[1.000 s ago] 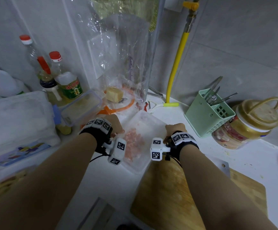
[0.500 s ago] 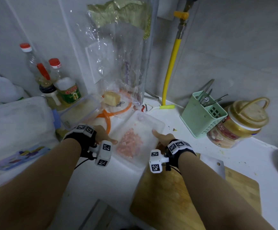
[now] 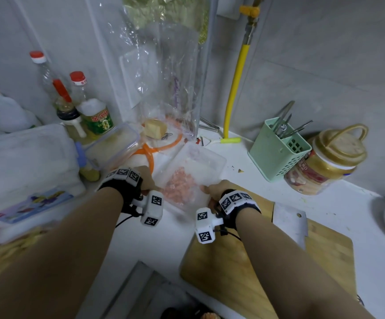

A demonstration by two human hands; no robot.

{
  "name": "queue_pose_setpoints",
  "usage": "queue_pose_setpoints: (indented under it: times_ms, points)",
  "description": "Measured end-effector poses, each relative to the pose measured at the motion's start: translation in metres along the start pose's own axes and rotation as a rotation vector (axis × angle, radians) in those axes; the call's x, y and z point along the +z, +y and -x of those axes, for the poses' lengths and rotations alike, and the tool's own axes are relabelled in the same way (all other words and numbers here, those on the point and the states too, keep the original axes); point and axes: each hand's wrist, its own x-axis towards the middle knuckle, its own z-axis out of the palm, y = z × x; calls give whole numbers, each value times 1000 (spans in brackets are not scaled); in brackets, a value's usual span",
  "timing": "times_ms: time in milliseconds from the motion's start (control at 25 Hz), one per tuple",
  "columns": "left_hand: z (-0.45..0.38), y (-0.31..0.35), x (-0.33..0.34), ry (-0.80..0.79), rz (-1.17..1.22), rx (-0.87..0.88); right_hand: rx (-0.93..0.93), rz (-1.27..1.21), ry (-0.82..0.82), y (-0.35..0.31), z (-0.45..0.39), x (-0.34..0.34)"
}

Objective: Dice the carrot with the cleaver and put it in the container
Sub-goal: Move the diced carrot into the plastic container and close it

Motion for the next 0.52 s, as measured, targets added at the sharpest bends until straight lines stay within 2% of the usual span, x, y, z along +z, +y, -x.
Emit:
queue_pose_setpoints:
  times_ms: [120,280,360,520]
  points:
    - [5,4,-4,6,48,-23,-30,-81,-14,6,9,-1]
    - [-5,-2,4,-20,17,-37,51,61,-410,9,28,4]
    - [-7,-7,7,-1,-6,-45,63,126,-452,7,29,10]
    - [-7,-2,6,-1,-4,-66,-9,184,-401,5,26,18]
